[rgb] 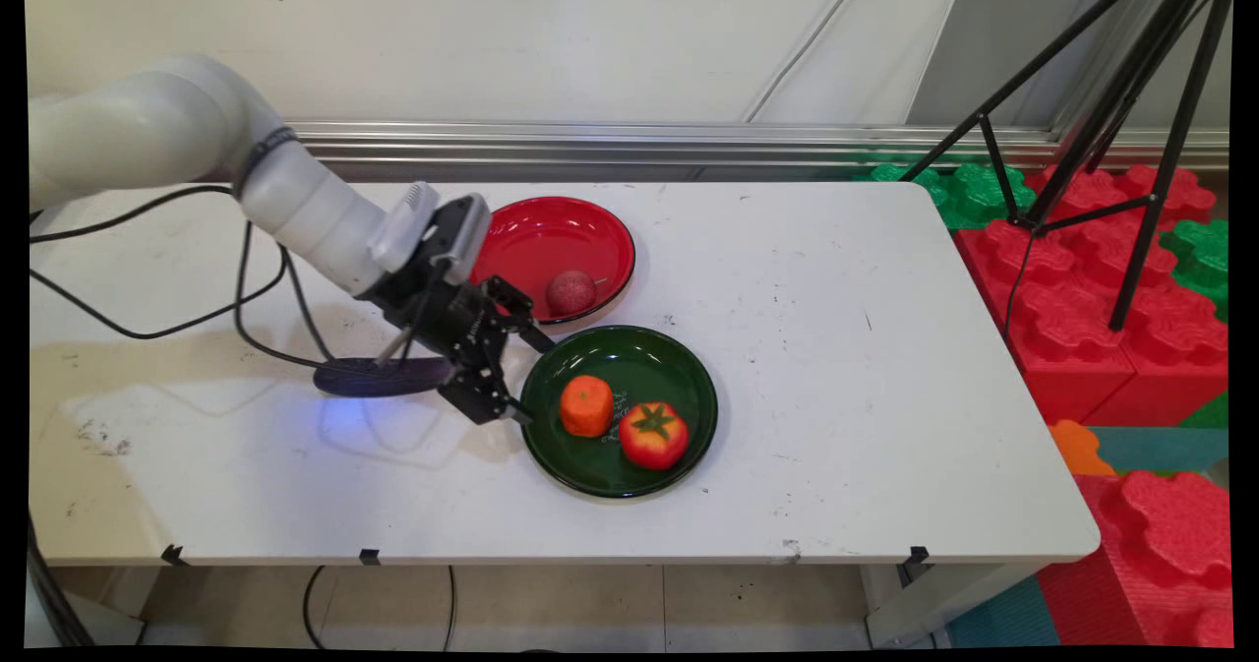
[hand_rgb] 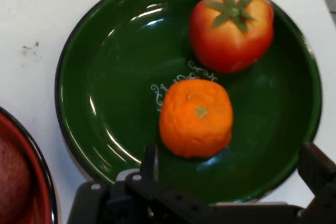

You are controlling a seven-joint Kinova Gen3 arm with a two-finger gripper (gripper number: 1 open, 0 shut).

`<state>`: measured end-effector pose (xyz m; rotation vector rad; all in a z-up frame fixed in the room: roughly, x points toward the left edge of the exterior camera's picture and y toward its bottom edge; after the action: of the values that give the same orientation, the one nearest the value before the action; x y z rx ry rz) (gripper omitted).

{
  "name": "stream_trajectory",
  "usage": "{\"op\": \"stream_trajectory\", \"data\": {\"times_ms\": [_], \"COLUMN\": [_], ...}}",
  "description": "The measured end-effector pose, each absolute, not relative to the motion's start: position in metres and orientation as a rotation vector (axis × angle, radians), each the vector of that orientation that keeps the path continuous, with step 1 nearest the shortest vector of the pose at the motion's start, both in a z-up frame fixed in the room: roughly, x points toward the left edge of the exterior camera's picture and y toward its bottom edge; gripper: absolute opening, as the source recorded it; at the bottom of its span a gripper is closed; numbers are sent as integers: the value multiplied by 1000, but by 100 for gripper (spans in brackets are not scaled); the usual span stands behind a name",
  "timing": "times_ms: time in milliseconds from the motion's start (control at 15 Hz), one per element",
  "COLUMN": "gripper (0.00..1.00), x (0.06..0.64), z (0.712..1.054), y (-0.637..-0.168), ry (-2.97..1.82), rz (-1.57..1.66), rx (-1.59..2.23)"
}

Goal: Pick up the mandarin from the green plate

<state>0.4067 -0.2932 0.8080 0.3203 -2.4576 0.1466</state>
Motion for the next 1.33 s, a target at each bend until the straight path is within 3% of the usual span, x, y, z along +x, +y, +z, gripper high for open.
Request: {"op": "stream_trajectory", "data": {"times_ms": [1333], "gripper": [100], "x": [361], "z": [767], "y": [-326], "ry": [-2511], "rz": [128], "rx": [281]}}
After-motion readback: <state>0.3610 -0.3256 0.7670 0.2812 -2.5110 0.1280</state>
